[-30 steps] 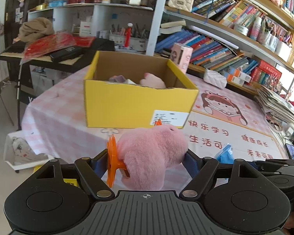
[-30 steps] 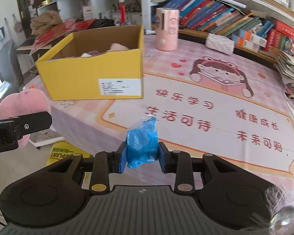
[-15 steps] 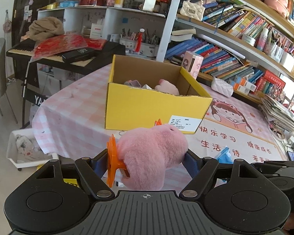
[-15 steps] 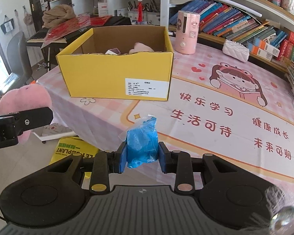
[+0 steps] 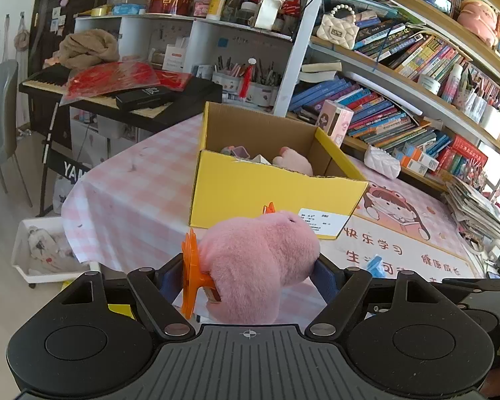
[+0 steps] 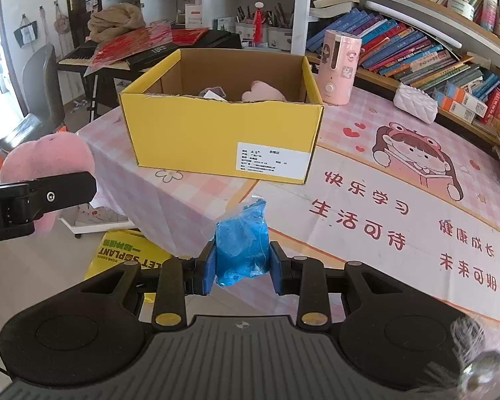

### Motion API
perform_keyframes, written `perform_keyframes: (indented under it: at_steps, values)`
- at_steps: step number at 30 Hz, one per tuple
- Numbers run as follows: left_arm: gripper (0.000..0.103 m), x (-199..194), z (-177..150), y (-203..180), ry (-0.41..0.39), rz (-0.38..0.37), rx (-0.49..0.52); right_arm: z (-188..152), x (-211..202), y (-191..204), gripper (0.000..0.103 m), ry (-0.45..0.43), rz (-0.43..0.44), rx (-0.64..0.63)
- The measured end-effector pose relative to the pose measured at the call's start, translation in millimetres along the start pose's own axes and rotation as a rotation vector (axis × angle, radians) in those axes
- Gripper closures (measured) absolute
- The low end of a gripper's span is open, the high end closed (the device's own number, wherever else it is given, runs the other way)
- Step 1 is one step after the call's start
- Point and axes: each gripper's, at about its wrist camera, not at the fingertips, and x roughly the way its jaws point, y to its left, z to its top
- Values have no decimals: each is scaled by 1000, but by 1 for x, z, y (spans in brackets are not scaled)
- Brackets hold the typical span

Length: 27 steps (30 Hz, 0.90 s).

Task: Organize objects
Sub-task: 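Carry the pink plush and blue toy with both tools over the yellow box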

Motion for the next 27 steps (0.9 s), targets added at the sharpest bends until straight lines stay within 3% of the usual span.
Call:
perform_keyframes:
  at_steps: [11, 20, 27]
  values:
    - [25, 11, 16, 5, -18, 16, -13, 14, 15, 5, 73, -8, 24, -35]
    - [25, 42, 80, -11, -164, 28, 89, 87, 21, -21, 73, -206, -28, -9]
    - [25, 90, 113, -27, -173, 47, 141, 145, 48, -46, 73, -272, -35, 6]
